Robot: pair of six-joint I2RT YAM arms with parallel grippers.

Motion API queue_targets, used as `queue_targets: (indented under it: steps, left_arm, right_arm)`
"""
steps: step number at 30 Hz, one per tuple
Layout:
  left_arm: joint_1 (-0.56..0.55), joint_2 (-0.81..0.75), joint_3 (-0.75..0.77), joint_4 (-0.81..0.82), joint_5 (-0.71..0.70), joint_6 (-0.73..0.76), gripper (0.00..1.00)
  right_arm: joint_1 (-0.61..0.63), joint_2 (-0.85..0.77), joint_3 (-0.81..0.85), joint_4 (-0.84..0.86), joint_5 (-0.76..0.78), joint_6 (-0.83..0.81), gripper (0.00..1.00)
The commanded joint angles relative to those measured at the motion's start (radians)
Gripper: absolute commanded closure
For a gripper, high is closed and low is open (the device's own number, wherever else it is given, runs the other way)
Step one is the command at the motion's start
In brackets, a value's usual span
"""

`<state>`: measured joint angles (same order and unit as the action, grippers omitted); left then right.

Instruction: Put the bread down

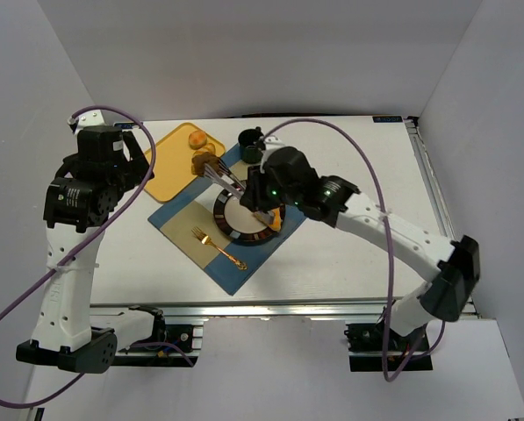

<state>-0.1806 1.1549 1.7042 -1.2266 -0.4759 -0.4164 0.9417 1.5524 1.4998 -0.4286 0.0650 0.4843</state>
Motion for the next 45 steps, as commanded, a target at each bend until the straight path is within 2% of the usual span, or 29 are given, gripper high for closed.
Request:
queue_targets:
  steps: [1,5,10,15,18,22,27,33,36,45]
  left_arm:
    - [-0.005,-0.011,0.005,0.019,0.017,-0.007,0.02]
    - [-0.005,-0.017,-0.018,0.022,0.036,-0.01,0.02]
    - [-0.005,-0.014,-0.032,0.036,0.06,-0.009,0.02]
    - [-0.005,-0.009,-0.035,0.036,0.077,-0.01,0.02]
    - [-0.005,-0.015,-0.041,0.035,0.077,-0.01,0.02]
    - [-0.005,-0.026,-0.052,0.035,0.079,-0.015,0.02]
    - [-0.005,-0.044,-0.08,0.042,0.082,-0.022,0.02]
    - [-0.003,-0.055,-0.094,0.045,0.083,-0.027,0.02]
    - [-0.005,-0.057,-0.098,0.049,0.083,-0.028,0.02]
    - [-0.005,-0.058,-0.1,0.05,0.083,-0.033,0.02]
  right_arm:
    - [-0.009,-0.112,-0.093,-0.009,0.082,0.042,0.87]
    - [-0.009,-0.173,-0.193,-0.035,0.107,0.066,0.87]
    - [-0.009,-0.204,-0.328,0.025,0.088,0.071,0.87]
    - [-0.011,-0.183,-0.354,0.03,0.081,0.069,0.87]
    - [-0.009,-0.173,-0.352,0.018,0.068,0.066,0.83]
    - [-0.007,-0.184,-0.349,-0.01,0.07,0.066,0.72]
    - [-0.009,-0.21,-0.362,-0.03,0.07,0.076,0.67]
    - [-0.007,-0.233,-0.369,-0.052,0.076,0.08,0.53]
    - [-0.007,-0.239,-0.365,-0.056,0.078,0.082,0.5]
    - [-0.009,-0.262,-0.343,-0.071,0.107,0.092,0.49]
